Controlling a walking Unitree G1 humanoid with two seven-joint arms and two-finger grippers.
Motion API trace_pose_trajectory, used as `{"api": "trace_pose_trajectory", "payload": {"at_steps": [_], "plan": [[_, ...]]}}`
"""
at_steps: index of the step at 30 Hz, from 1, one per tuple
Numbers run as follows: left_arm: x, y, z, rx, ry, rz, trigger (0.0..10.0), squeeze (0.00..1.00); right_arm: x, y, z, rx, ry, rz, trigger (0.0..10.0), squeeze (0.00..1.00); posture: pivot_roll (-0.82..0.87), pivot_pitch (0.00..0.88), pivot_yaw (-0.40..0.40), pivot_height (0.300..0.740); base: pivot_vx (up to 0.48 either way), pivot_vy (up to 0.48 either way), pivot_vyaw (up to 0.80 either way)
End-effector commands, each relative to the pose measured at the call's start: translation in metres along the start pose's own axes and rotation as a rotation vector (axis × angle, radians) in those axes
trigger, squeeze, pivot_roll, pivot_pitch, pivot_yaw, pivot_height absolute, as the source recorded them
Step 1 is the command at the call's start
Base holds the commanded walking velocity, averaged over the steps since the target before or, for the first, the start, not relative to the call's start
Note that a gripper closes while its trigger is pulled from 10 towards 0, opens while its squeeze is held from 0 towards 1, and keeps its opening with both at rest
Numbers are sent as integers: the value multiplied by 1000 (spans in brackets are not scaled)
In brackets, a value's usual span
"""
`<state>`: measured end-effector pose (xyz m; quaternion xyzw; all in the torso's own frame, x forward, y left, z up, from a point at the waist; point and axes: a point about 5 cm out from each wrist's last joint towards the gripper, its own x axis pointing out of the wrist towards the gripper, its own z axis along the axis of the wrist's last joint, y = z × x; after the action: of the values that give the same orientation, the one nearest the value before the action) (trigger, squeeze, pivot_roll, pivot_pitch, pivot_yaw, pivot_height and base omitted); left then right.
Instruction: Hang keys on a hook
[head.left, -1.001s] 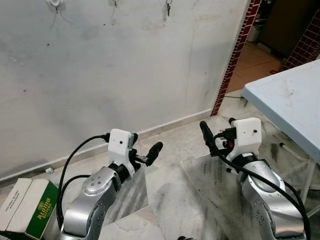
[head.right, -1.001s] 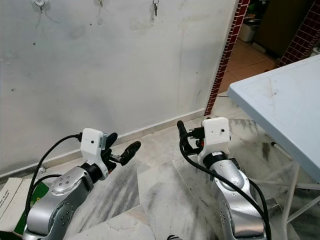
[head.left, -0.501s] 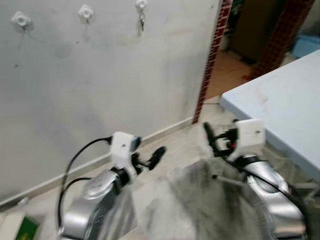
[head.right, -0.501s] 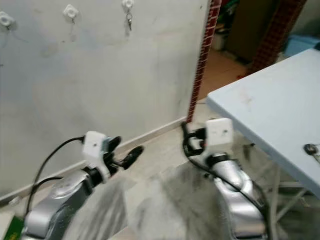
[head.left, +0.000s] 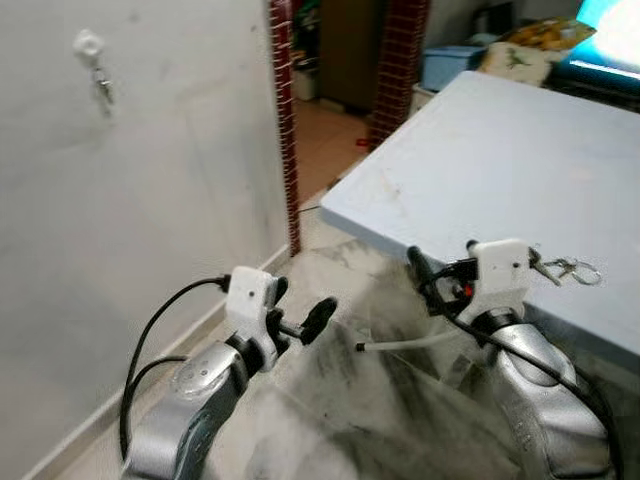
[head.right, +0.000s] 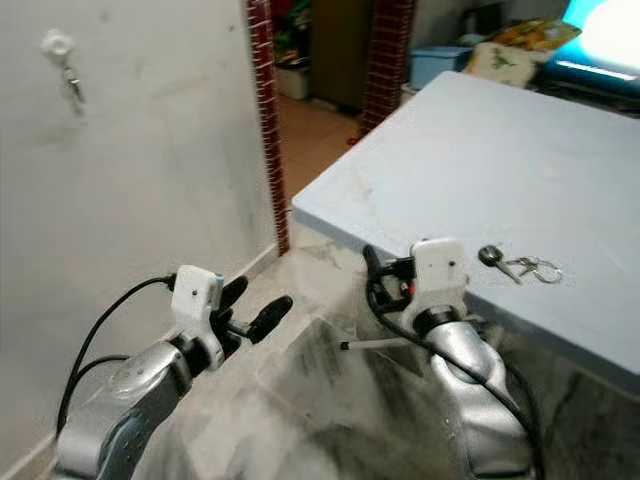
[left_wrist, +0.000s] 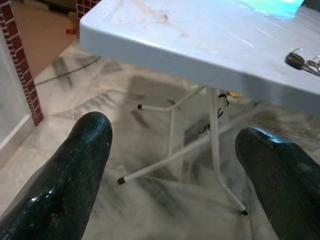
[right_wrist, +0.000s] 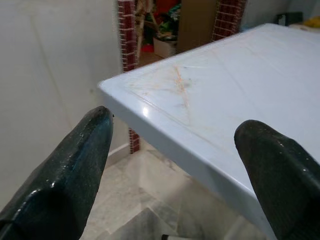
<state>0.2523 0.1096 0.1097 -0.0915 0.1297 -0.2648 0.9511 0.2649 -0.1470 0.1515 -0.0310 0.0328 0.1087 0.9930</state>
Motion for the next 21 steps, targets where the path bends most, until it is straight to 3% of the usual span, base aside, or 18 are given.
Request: {"api": "trace_pose_trajectory", "payload": {"at_steps": [1,17,21], "plan": [[3,-6,3,0,-11,-23,10000,0,0,-6,3,-14,-10,-16,10000,0,-92,82,35,740,281,0,-438],[4,-6,2,2,1,-29,10000,0,1,-5,3,-9,-10,-17,10000,0,-87,86,37,740,281,0,-448],[3,-6,1,5,8,-23,10000,0,1,-3,2,-12,-5,-16,10000,0,-87,86,37,740,0,0,0]]}}
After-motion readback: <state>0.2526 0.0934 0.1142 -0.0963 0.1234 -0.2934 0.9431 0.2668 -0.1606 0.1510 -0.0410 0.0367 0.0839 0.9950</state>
